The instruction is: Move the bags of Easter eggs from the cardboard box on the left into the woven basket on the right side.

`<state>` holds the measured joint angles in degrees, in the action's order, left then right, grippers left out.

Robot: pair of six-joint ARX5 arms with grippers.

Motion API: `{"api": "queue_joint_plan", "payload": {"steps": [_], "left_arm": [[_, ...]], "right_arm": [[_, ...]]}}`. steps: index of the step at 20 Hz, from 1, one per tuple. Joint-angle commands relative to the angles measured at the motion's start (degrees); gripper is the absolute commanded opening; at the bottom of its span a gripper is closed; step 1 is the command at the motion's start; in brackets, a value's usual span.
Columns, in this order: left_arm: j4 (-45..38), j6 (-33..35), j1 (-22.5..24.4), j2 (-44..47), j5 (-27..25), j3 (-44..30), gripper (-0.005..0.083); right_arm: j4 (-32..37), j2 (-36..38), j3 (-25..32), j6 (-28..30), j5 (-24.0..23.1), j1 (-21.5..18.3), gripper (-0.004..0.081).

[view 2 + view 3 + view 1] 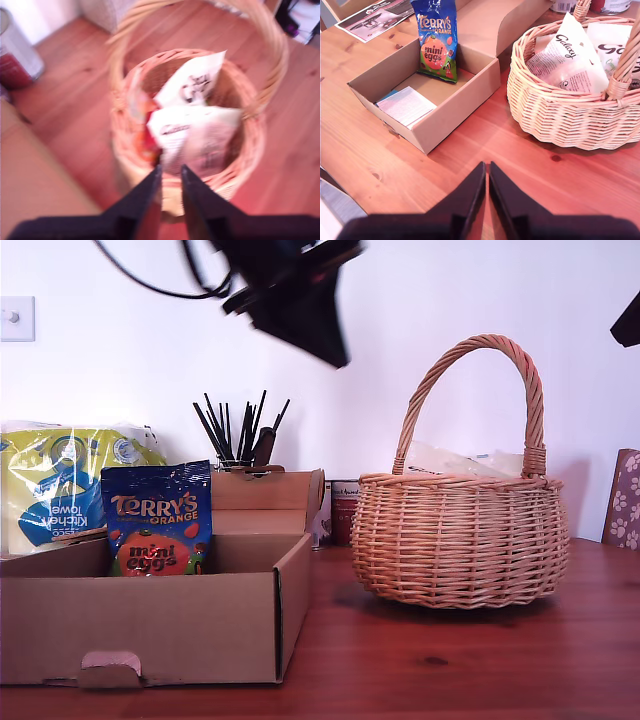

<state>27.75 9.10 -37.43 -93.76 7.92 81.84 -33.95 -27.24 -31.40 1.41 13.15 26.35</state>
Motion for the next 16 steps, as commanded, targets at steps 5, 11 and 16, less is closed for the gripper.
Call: {"api": "queue_joint_plan", "payload": {"steps": [5,11,16], "left_arm": [[-5.16,12.41,11.1,12.55,11.1,-17.86,-0.0017],[-5.01,23.17,25.14,20.72,19.8,-20.52,0.0116],[-12.76,33.24,25.07,16.0,17.11,-20.31,0.0724]], "right_arm": [[0.2,0.02,-0.66,0.11,0.22,0.26,-0.0012],[0.22,0.02,-0.66,0.11,0.22,0.26,-0.0012],[0.28,0.02,-0.66,-0.09,0.22,0.26,-0.0012]]}}
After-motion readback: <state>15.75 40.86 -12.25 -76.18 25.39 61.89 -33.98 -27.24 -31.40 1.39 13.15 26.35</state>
